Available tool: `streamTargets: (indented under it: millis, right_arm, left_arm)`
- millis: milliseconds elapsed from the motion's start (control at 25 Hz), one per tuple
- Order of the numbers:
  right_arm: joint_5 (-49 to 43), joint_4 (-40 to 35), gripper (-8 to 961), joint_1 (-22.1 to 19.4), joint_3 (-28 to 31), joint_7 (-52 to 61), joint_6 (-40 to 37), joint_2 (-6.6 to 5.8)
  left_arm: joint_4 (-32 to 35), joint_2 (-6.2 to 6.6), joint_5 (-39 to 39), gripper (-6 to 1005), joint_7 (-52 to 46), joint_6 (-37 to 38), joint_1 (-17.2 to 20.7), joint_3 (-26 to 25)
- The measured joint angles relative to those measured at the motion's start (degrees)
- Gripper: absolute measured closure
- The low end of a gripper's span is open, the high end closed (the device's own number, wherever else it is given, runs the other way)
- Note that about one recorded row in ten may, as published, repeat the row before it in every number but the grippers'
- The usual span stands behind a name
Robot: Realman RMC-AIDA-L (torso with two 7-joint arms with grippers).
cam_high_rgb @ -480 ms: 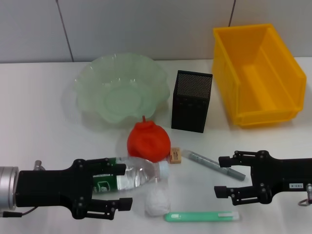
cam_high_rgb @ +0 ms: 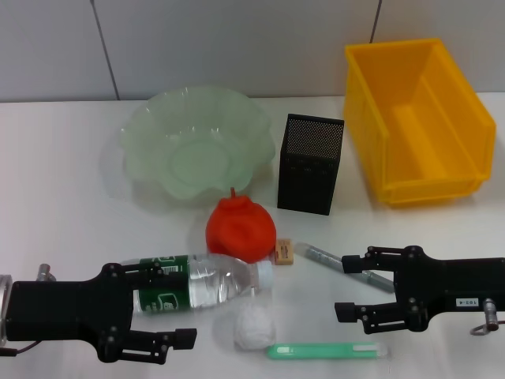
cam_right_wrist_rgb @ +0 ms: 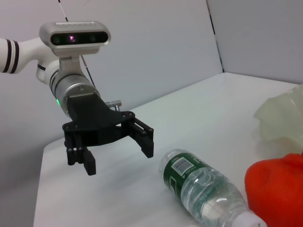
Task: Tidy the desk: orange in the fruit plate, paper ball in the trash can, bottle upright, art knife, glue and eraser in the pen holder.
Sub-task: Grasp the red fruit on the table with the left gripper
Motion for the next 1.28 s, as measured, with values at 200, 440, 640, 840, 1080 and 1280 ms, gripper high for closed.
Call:
streamTargets:
  millis: [200, 440, 640, 840, 1080, 1280]
  right_arm:
    - [0.0, 0.09, 126, -0.06, 0.0, 0.0, 0.24, 0.19]
    - [0.0, 0.09, 127, -0.29, 0.0, 0.11, 0.54, 0.25]
    - [0.0, 0.1, 128, -0.41, 0.01, 0.1, 0.55, 0.32]
    - [0.03, 0.09, 129, -0.42, 0.0, -0.13, 0.55, 0.31]
    - [0.06, 0.09, 130, -0.36, 0.0, -0.14, 0.55, 0.29]
    - [0.07, 0.02, 132, -0.35, 0.06, 0.14, 0.53, 0.28]
  left_arm:
    - [0.0, 0.03, 0.03, 158, 0.55, 0.05, 0.02, -0.03]
    - [0.38, -0.3, 0.08, 158, 0.08, 1.33, -1.05, -3.13]
    - [3.01, -1.59, 0.0, 159, -3.75, 1.77, -2.78, -9.1]
    - [6.08, -3.31, 2.74, 159, -6.1, -5.97, -7.16, -9.56]
    - [7.27, -6.0, 11.25, 159, -5.89, -13.96, -11.83, -9.57]
    - [8.58, -7.83, 15.18, 159, -5.74, -17.62, -12.94, -9.48]
